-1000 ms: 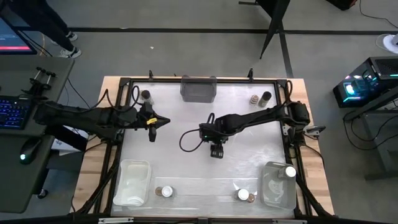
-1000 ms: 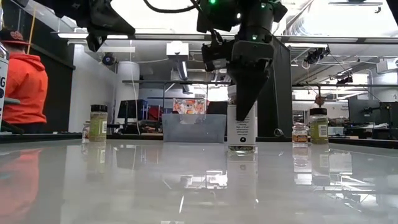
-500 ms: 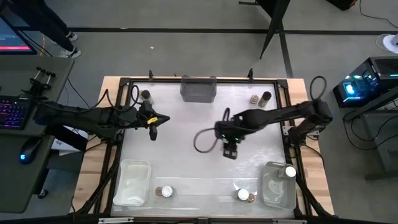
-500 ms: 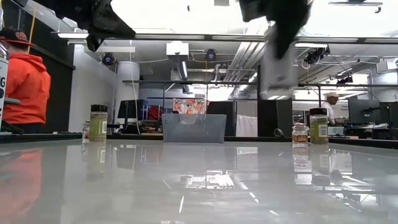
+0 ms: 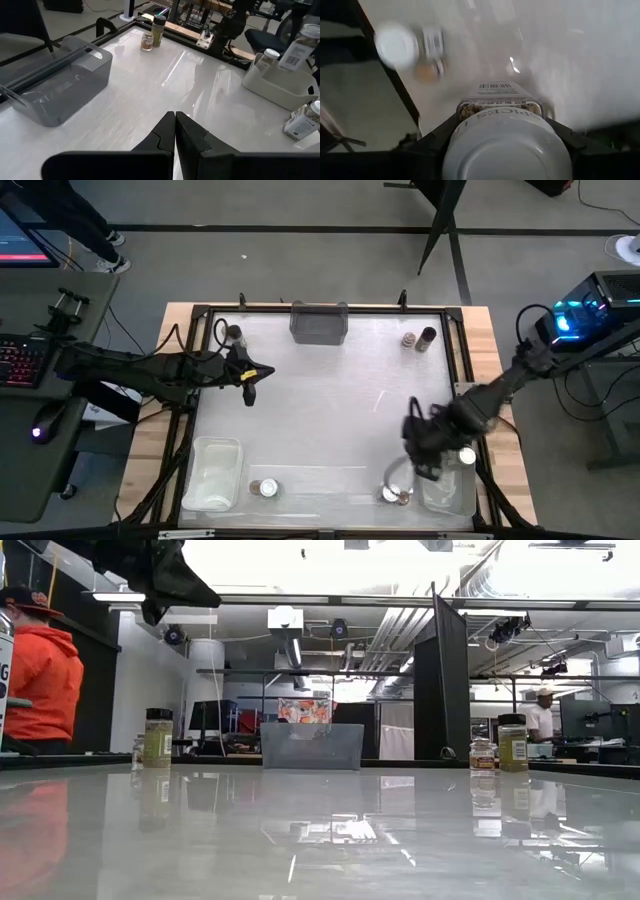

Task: Sort spices by type
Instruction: Put the top white seasoning bottle into the gray bin

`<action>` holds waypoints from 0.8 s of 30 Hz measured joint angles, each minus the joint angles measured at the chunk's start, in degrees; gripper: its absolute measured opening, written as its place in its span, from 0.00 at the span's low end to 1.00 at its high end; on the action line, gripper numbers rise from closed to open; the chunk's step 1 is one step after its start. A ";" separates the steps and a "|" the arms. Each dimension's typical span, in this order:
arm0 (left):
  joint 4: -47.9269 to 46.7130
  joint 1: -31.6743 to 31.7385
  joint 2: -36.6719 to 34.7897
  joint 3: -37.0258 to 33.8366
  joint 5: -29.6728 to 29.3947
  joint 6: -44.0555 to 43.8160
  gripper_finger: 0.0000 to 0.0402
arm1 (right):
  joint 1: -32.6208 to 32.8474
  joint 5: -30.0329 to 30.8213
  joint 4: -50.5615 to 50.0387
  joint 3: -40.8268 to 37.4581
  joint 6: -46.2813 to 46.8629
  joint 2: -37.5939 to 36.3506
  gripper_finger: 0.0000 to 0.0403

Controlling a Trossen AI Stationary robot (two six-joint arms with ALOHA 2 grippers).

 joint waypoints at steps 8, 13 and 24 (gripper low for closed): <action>0.01 0.00 -0.02 0.00 0.02 -0.04 0.00 | 8.60 -1.55 5.87 -10.04 12.47 -2.70 0.48; 0.75 0.00 -0.02 0.00 0.04 0.00 0.00 | 7.97 -0.11 11.82 -18.55 13.92 -6.38 0.48; 0.91 0.00 -0.02 0.00 -0.02 -0.11 0.00 | 8.15 0.23 15.50 -29.36 7.85 -7.72 0.48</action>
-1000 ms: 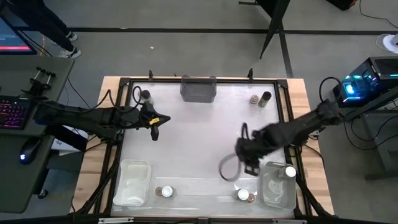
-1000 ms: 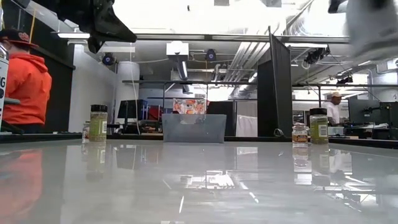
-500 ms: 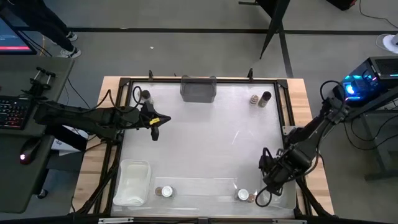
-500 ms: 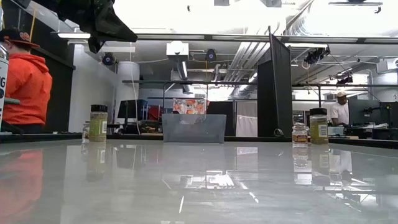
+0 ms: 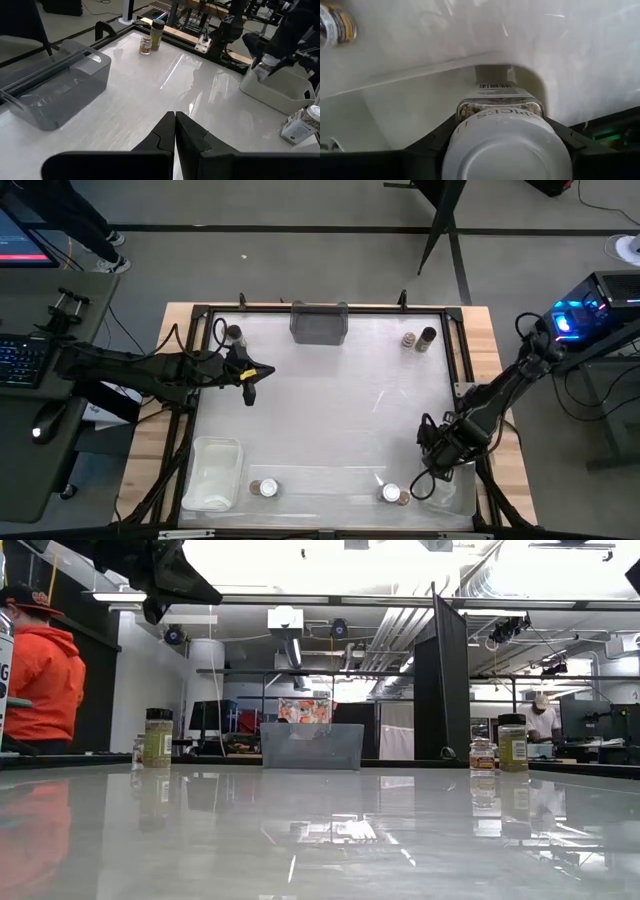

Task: Sort spices by type
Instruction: Put the top white seasoning bottle into the gray bin

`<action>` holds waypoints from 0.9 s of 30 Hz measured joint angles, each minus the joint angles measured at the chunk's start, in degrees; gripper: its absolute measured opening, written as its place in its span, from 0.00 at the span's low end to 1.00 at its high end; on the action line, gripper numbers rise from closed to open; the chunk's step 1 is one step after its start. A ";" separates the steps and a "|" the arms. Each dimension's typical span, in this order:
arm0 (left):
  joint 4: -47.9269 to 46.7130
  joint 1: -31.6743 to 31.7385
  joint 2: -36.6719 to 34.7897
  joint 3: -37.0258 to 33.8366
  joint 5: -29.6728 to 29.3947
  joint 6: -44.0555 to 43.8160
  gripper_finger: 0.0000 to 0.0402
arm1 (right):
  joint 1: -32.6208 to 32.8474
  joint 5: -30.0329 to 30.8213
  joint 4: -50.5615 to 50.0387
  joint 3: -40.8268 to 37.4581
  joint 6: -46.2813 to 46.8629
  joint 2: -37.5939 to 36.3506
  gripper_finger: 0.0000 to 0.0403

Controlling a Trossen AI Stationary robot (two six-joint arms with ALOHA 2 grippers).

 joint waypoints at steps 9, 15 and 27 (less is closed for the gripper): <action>-0.02 0.00 0.00 0.00 -0.30 -0.88 0.00 | -0.01 -1.52 2.38 -2.60 -0.57 0.00 0.58; -0.09 0.00 0.00 0.00 -2.11 -0.92 0.00 | -0.01 -3.83 2.37 -2.60 -0.18 0.00 0.78; -0.11 0.00 0.00 0.02 -2.56 2.56 0.00 | -0.03 -6.44 -2.05 3.25 -0.13 -0.07 0.81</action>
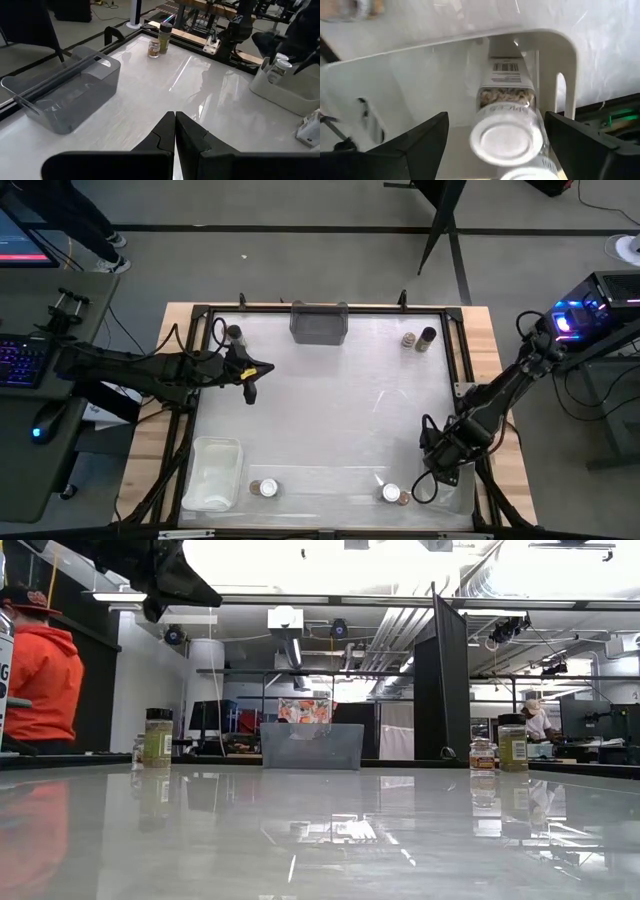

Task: Sort spices by type
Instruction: Put the top white seasoning bottle into the gray bin

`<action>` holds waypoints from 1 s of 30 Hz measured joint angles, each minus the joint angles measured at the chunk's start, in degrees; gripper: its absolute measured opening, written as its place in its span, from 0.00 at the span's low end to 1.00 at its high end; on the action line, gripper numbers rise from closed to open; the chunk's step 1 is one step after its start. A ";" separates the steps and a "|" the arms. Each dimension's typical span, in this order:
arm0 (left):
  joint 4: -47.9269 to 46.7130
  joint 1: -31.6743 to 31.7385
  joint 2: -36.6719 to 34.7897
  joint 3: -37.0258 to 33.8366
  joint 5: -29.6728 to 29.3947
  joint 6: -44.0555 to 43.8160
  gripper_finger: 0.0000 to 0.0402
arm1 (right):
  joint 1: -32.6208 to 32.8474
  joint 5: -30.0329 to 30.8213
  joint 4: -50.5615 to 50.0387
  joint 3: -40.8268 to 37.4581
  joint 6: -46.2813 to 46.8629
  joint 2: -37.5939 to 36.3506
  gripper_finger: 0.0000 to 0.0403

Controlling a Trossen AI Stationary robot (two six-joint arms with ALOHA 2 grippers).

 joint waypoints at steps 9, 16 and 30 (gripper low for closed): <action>0.00 0.00 0.00 0.00 -0.68 2.37 0.00 | -0.15 1.81 -7.21 8.58 0.47 -0.04 0.81; 0.00 0.00 0.00 0.00 -0.68 3.06 0.00 | -0.46 0.92 1.63 10.30 1.65 -0.04 0.58; -0.74 0.00 0.00 0.02 -0.66 3.08 0.00 | 4.13 -0.42 9.84 2.98 7.53 6.50 0.01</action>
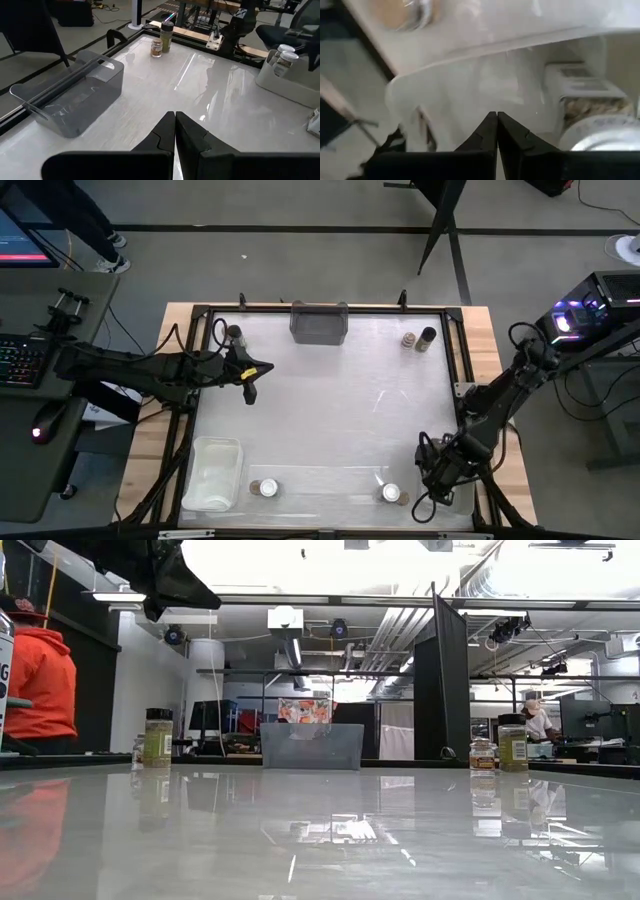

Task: Sort spices by type
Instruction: Put the top white seasoning bottle into the gray bin

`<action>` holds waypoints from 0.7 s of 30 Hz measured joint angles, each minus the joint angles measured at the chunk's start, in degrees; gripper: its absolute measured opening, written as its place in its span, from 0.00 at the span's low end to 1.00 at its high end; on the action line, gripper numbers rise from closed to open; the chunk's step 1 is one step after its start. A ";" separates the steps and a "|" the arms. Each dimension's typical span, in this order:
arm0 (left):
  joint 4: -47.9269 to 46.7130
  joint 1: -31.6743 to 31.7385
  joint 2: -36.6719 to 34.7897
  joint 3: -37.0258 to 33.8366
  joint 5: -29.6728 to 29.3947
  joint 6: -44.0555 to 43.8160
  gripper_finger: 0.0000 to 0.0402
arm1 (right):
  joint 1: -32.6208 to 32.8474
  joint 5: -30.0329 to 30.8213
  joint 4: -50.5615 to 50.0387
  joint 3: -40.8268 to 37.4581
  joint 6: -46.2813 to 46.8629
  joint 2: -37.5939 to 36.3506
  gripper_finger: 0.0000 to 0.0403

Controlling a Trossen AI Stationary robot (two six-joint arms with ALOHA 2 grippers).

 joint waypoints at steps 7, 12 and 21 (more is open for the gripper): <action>-0.82 0.00 0.00 0.00 -0.65 0.00 0.00 | -0.53 2.34 -1.13 -2.24 1.57 0.34 0.01; -1.04 0.00 -0.02 0.00 -0.70 0.00 0.00 | -0.52 1.27 -4.67 -2.24 1.11 0.34 0.00; -1.67 0.00 -0.02 0.00 -1.09 0.00 0.00 | -0.52 0.84 -6.83 -2.03 -0.16 0.34 0.00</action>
